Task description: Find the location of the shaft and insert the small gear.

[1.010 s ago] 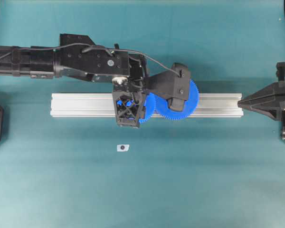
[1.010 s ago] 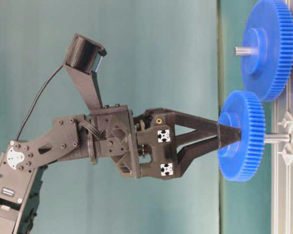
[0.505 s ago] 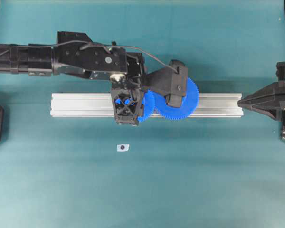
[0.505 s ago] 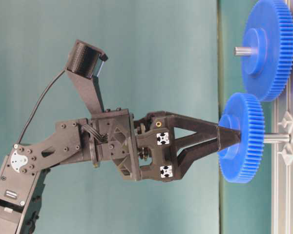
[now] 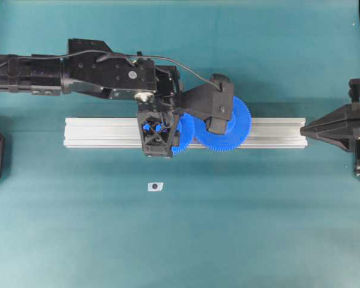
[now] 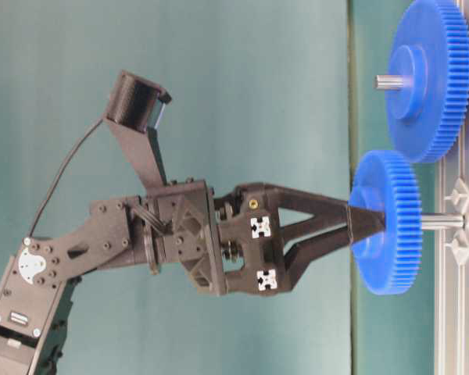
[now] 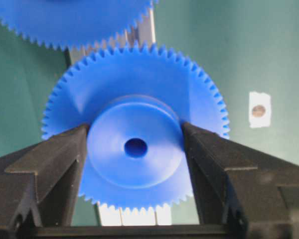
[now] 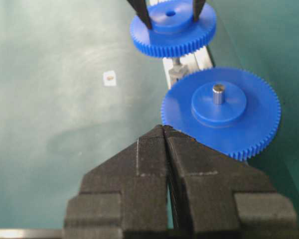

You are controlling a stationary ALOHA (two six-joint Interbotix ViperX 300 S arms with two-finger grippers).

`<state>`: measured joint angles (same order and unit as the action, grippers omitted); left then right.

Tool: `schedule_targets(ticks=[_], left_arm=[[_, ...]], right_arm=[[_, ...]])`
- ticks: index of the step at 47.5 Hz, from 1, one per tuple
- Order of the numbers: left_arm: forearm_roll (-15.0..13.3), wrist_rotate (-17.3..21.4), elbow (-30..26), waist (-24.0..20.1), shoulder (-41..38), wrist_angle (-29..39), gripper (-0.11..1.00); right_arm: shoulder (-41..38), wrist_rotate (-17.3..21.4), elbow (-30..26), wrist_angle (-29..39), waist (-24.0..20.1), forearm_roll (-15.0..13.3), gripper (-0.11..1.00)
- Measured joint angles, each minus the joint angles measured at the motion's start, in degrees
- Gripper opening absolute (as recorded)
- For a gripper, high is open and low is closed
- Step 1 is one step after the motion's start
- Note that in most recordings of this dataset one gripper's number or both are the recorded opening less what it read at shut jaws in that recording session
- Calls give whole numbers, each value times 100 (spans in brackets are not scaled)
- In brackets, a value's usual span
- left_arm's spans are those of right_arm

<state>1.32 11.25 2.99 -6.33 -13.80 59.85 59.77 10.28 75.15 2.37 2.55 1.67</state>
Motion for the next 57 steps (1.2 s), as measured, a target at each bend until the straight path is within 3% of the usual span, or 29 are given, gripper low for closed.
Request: schedule_targets(ticks=[57], left_arm=[[18,-44,-176,-9,-88,123,63]], right_arm=[[9,0,0,-9,0,0,1]])
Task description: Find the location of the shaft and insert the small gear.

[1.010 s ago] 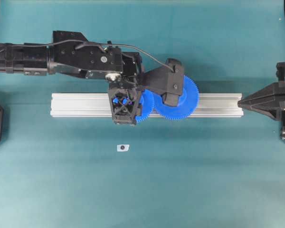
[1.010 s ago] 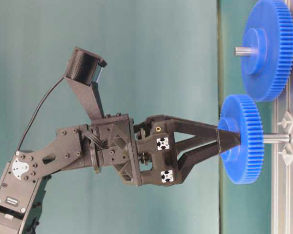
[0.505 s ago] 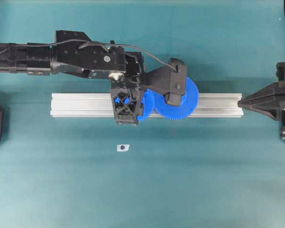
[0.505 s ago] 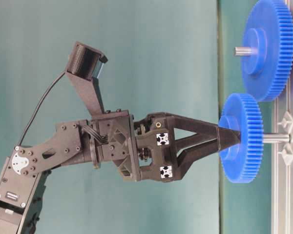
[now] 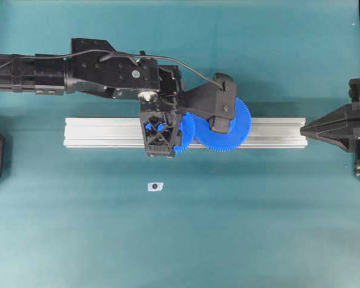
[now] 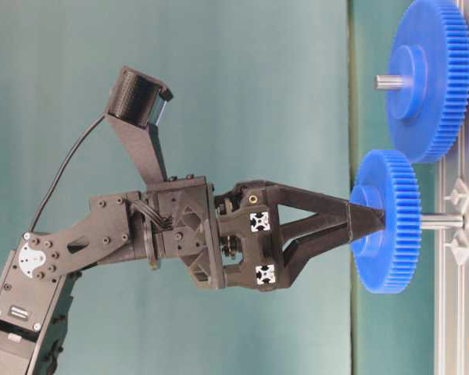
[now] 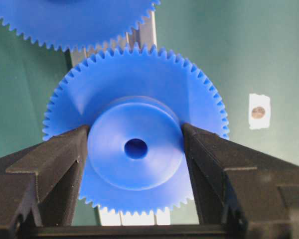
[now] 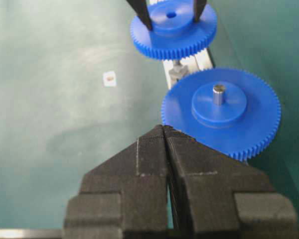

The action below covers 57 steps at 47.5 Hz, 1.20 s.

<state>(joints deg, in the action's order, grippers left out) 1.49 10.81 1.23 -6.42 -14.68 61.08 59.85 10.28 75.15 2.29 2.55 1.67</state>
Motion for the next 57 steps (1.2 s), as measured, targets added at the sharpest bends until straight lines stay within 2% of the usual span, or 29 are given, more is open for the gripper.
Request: schedule_targets(ticks=[20,24,26,34,43,57], left_arm=[[-18,-35,-26,0,0,9,64],[0,-53,-35,0,0,9,74],[0,-53,-62,-9,0,9,76],[0,-62,-149,0,0,70,67],[0,-35,-290,0,0,352,66],[9,-70,-299,79,0,396,65]], right_arm=[[0,0,0,0,0,0,1],[0,0,0,0,0,-9,1],[0,0,9,0,0,0,1],[35,0,0,0,0,-9,1],[105,0,0,9,0,-9,1],[123,0,9,18,0,0,1]])
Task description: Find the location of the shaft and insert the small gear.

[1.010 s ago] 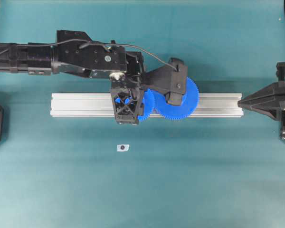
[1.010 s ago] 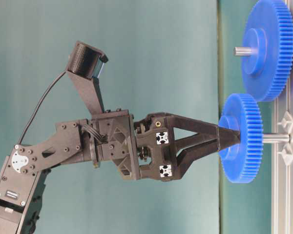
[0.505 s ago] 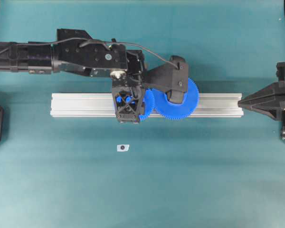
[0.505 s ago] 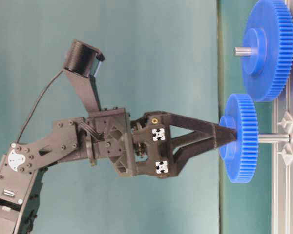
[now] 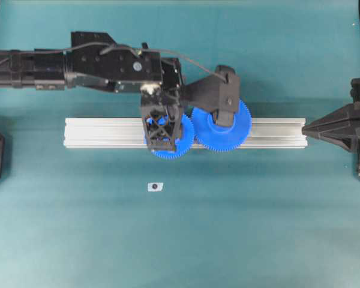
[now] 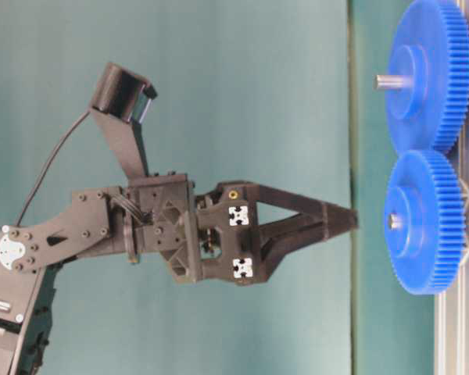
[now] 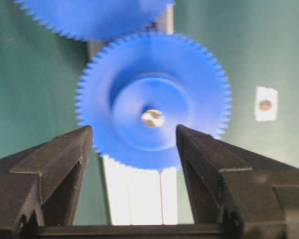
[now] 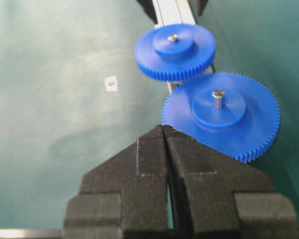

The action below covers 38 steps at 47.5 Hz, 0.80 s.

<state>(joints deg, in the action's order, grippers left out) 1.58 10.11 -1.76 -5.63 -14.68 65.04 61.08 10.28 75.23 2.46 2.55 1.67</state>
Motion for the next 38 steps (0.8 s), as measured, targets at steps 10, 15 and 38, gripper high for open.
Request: schedule_targets(ticks=[10,15,38], left_arm=[[0,0,0,9,0,0,65],[9,0,-9,9,0,0,65],[0,-35,0,79,0,0,66]], right_arm=[[-9,0,9,0,0,0,1],[0,9,9,0,0,0,1],[0,0,9,0,0,0,1]])
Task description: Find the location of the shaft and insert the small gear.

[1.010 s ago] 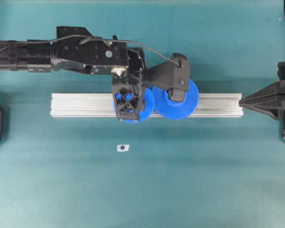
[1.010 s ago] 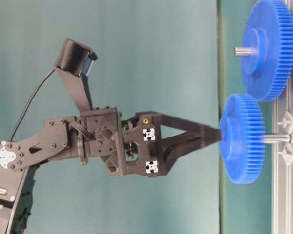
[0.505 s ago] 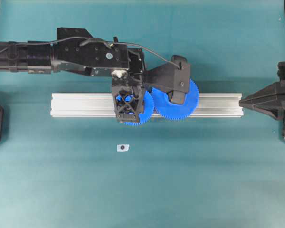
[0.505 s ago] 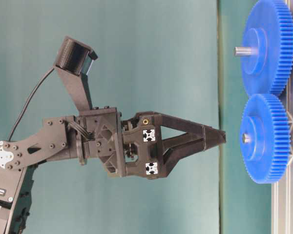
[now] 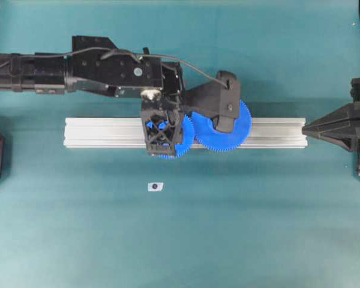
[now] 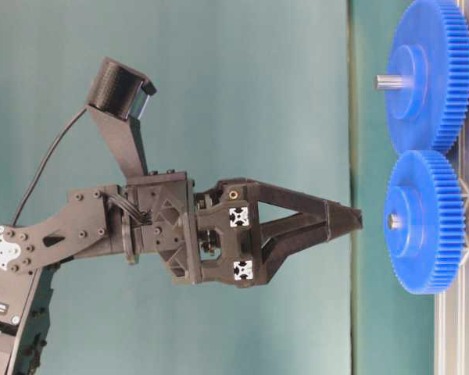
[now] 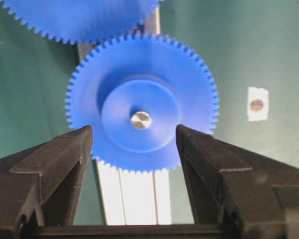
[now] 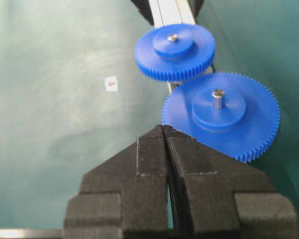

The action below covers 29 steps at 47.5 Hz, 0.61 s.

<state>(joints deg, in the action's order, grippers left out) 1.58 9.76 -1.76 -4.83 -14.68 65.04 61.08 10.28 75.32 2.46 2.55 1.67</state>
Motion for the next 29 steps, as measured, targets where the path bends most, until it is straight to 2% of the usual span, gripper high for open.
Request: schedule_targets(ticks=[12,29], left_arm=[[0,-185,0,35,149,0,66],[0,-193,0,79,360,0,65]], right_arm=[[0,9,0,0,0,0,1],[0,9,0,0,0,0,1]])
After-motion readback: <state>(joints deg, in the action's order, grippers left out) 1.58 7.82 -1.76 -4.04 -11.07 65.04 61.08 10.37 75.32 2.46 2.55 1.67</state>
